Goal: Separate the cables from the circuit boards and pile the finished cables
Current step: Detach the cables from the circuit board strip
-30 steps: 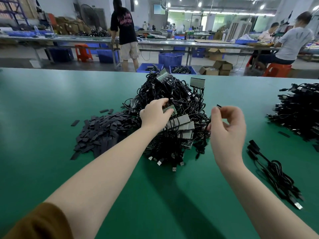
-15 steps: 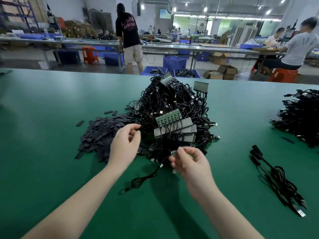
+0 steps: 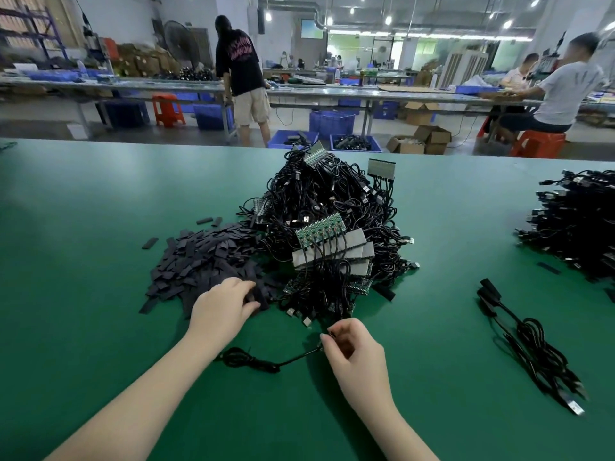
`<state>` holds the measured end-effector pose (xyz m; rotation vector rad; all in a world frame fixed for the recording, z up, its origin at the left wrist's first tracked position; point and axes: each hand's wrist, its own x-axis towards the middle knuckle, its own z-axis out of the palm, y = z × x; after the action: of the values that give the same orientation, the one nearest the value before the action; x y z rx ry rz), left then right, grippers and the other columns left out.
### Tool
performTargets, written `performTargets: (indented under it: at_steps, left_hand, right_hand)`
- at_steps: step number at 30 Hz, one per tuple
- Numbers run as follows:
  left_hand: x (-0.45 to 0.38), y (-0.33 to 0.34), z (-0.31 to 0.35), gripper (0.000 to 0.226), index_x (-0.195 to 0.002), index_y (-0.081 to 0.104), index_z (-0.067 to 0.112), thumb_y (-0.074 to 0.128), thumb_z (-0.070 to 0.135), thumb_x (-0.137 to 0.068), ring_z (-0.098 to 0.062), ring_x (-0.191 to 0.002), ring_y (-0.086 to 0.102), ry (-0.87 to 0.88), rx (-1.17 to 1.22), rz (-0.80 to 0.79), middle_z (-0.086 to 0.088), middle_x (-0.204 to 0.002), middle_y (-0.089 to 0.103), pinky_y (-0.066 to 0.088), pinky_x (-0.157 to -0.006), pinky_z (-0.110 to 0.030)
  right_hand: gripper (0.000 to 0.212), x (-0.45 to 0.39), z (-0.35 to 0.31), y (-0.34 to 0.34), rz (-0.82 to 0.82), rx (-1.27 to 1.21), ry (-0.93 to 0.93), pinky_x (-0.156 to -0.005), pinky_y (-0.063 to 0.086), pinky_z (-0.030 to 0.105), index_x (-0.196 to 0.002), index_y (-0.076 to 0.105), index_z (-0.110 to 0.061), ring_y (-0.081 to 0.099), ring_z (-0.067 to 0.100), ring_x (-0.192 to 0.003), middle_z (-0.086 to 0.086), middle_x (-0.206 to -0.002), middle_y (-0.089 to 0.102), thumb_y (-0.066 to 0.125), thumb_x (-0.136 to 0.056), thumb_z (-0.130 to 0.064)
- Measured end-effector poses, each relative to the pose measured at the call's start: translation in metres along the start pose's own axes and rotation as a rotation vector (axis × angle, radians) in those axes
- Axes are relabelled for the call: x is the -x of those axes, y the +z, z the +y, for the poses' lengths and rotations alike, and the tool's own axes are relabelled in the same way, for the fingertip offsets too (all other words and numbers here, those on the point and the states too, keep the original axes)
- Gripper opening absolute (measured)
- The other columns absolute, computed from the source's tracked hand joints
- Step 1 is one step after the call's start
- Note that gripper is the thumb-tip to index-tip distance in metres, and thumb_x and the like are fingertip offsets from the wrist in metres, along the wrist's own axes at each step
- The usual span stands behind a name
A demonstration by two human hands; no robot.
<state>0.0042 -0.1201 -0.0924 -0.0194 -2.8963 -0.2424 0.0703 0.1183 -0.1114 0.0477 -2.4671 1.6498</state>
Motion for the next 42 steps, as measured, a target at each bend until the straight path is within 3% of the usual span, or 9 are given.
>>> performTargets:
  at_steps: [4,8,18,23,26,30,34,37,42]
  left_hand:
    - [-0.004,-0.008,0.005,0.032,-0.121,0.058,0.027,0.062,0.039,-0.092,-0.017,-0.107,0.057,-0.045,0.035,-0.033,0.005,-0.116,0.055,0.051,-0.081,-0.032]
    - [-0.006,-0.017,0.006,0.022,-0.106,0.065,0.030,0.067,0.041,-0.088,-0.008,-0.087,0.058,-0.091,0.100,-0.238,0.014,-0.090,0.055,0.053,-0.076,-0.028]
    - [-0.003,-0.026,0.015,0.021,-0.113,0.065,0.024,0.064,0.026,-0.093,-0.015,-0.099,0.063,-0.164,0.083,-0.316,0.005,-0.108,0.066,0.055,-0.085,-0.036]
    - [0.008,-0.032,0.028,0.016,-0.111,0.060,0.025,0.048,0.027,-0.100,-0.020,-0.089,0.063,-0.092,-0.161,-0.025,0.003,-0.105,0.064,0.048,-0.066,-0.032]
    - [0.025,-0.033,0.051,0.014,-0.107,0.066,0.028,0.058,0.029,-0.095,-0.010,-0.084,0.066,0.007,0.195,0.216,0.012,-0.097,0.069,0.051,-0.069,-0.030]
    - [0.048,-0.021,0.090,0.024,-0.101,0.058,0.046,0.067,0.028,-0.089,0.006,-0.083,0.062,-0.012,0.762,0.047,0.020,-0.088,0.067,0.050,-0.075,-0.022]
    - [0.063,0.005,0.108,0.015,-0.101,0.048,0.036,0.057,0.028,-0.093,-0.011,-0.082,0.060,0.195,0.503,0.119,0.014,-0.094,0.062,0.048,-0.067,-0.031]
    - [0.068,0.015,0.107,0.013,-0.093,0.057,0.027,0.061,0.016,-0.090,-0.018,-0.072,0.060,0.251,0.477,0.201,0.010,-0.089,0.063,0.048,-0.055,-0.033]
    - [0.069,0.020,0.098,0.023,-0.092,0.051,0.033,0.067,0.016,-0.086,-0.012,-0.064,0.058,0.221,0.491,0.222,0.011,-0.076,0.064,0.049,-0.051,-0.033]
  right_hand:
    - [0.018,0.000,0.001,-0.001,-0.002,-0.020,0.001,-0.062,0.045,0.013,-0.083,0.060,-0.030,0.061,0.005,-0.070,-0.018,-0.080,0.066,0.072,-0.090,-0.020]
    - [0.017,0.000,0.001,0.000,-0.007,-0.038,-0.004,-0.062,0.044,0.013,-0.083,0.060,-0.029,0.061,0.005,-0.070,-0.018,-0.079,0.067,0.072,-0.089,-0.019]
    - [0.017,-0.001,0.003,0.000,-0.010,-0.057,-0.005,-0.062,0.044,0.012,-0.083,0.060,-0.029,0.061,0.004,-0.070,-0.017,-0.080,0.067,0.073,-0.089,-0.018]
    - [0.018,-0.003,0.003,0.000,0.011,-0.075,0.005,-0.063,0.044,0.012,-0.082,0.063,-0.029,0.060,0.003,-0.069,-0.017,-0.078,0.067,0.074,-0.088,-0.017]
    - [0.021,-0.004,0.003,0.000,0.020,-0.079,0.011,-0.062,0.044,0.011,-0.084,0.065,-0.032,0.059,0.003,-0.067,-0.017,-0.077,0.066,0.078,-0.085,-0.016]
    - [0.024,-0.006,0.005,-0.001,0.011,-0.126,0.034,-0.064,0.044,0.012,-0.095,0.068,-0.034,0.059,0.002,-0.065,-0.015,-0.074,0.067,0.078,-0.085,-0.015]
    - [0.027,-0.009,0.007,-0.004,0.012,-0.160,0.069,-0.069,0.049,0.016,-0.102,0.070,-0.035,0.065,0.007,-0.074,-0.005,-0.079,0.071,0.075,-0.087,-0.014]
    - [0.035,-0.009,0.007,-0.006,-0.006,-0.154,0.053,-0.069,0.051,0.016,-0.100,0.069,-0.043,0.065,0.005,-0.074,-0.007,-0.081,0.072,0.072,-0.088,-0.009]
    - [0.023,-0.009,0.004,-0.008,-0.071,-0.244,0.076,-0.077,0.058,0.030,-0.094,0.077,-0.031,0.072,0.011,-0.079,-0.009,-0.085,0.077,0.071,-0.089,-0.009]
